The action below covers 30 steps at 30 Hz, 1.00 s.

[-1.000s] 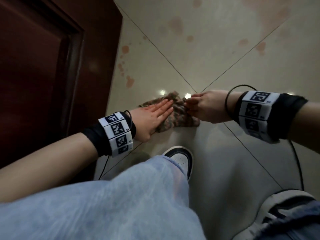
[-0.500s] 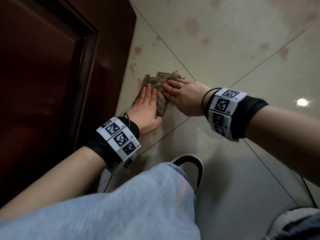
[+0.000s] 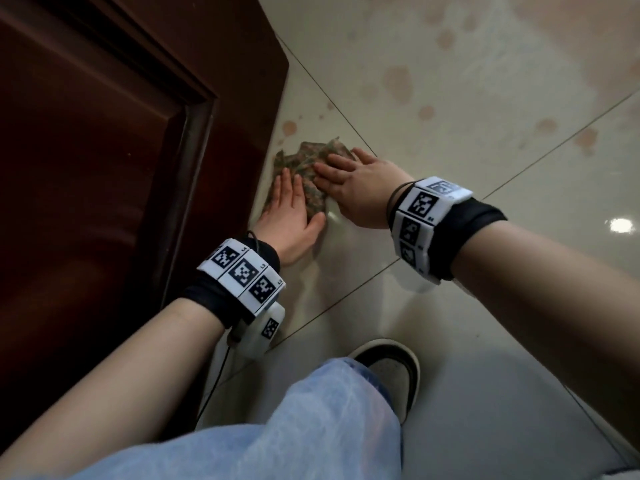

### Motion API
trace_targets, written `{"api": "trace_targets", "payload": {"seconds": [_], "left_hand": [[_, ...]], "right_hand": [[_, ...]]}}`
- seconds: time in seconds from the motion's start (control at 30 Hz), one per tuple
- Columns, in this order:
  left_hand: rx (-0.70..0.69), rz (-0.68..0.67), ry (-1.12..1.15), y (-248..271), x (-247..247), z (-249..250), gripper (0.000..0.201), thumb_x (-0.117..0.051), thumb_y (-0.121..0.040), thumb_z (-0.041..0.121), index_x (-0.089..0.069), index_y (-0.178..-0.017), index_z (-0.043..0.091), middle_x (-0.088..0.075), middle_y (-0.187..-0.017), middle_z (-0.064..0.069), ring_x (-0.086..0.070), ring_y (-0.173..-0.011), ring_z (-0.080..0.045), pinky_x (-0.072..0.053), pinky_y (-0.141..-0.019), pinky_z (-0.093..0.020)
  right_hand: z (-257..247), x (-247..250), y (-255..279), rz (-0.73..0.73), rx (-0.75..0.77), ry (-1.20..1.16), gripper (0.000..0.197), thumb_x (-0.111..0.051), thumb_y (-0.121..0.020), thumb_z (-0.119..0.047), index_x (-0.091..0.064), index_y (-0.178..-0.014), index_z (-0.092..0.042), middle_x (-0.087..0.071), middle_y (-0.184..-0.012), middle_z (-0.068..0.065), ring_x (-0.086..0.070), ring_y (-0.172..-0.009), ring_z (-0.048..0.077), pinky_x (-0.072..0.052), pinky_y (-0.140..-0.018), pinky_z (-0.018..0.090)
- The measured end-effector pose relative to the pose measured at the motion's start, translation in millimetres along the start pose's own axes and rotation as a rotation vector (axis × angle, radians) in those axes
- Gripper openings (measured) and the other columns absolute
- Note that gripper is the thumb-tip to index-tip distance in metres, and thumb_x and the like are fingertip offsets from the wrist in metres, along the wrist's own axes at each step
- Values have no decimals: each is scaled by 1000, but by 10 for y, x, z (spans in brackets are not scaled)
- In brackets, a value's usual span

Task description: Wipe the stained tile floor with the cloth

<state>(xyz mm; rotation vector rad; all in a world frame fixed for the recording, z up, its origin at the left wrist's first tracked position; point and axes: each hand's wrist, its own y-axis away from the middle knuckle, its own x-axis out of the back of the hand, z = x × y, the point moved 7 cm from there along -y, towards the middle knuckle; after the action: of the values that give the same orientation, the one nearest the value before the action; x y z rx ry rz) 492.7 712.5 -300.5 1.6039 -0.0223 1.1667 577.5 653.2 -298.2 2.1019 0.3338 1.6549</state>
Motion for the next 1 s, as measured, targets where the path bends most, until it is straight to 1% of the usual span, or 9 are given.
{"api": "trace_targets", "payload": {"seconds": [0.1,0.27,0.47,0.57,0.7,0.83,1.0], "left_hand": [[13,32,3,-74,63,-34,78,-27,-99,46,13,-150,3,22,-158,-13,19,-148,-23,6,-120,-33],[32,84,41,-207,172,-41,78,-30,-99,43,11,-150,1,19,-158,-15,17,-148,-24,7,-120,-34],[19,96,59,-365,267,17,85,-36,-96,45,12,-150,1,20,-158,-16,19,-147,-26,7,-121,-36],[-1,89,81,-439,369,96,81,-37,-96,38,11,-150,1,20,-158,-16,19,-147,-25,8,-121,-36],[-52,66,92,-564,473,165,78,-39,-96,29,10,-150,2,21,-158,-15,20,-147,-24,9,-119,-32],[-72,54,42,-653,550,247,81,-43,-94,26,10,-151,3,20,-158,-15,19,-147,-25,8,-120,-33],[-94,42,-17,-744,640,437,83,-44,-93,26,10,-150,2,20,-158,-16,18,-147,-26,6,-122,-34]], "right_hand": [[29,39,-67,6,-52,-32,57,-24,-101,-31,-5,-153,-23,2,-162,-2,-1,-151,18,1,-120,44],[77,98,-165,63,-118,-93,56,-24,-101,-34,-5,-153,-24,2,-162,-3,-1,-151,19,2,-119,50],[199,108,-226,107,-171,-132,57,-24,-101,-36,-3,-153,-26,3,-162,-4,0,-151,17,1,-118,51],[314,143,-234,115,-200,-171,58,-26,-100,-33,-3,-153,-26,3,-162,-5,0,-151,16,1,-118,51],[492,186,-209,90,-217,-197,65,-35,-96,-25,-3,-153,-28,4,-162,-6,1,-151,14,1,-119,49],[621,213,-168,81,-235,-207,69,-38,-94,-19,-4,-153,-29,3,-162,-6,0,-151,15,0,-119,48],[786,213,-139,90,-279,-197,68,-40,-95,-22,-6,-153,-26,1,-162,-3,-4,-151,17,-5,-120,46]]}}
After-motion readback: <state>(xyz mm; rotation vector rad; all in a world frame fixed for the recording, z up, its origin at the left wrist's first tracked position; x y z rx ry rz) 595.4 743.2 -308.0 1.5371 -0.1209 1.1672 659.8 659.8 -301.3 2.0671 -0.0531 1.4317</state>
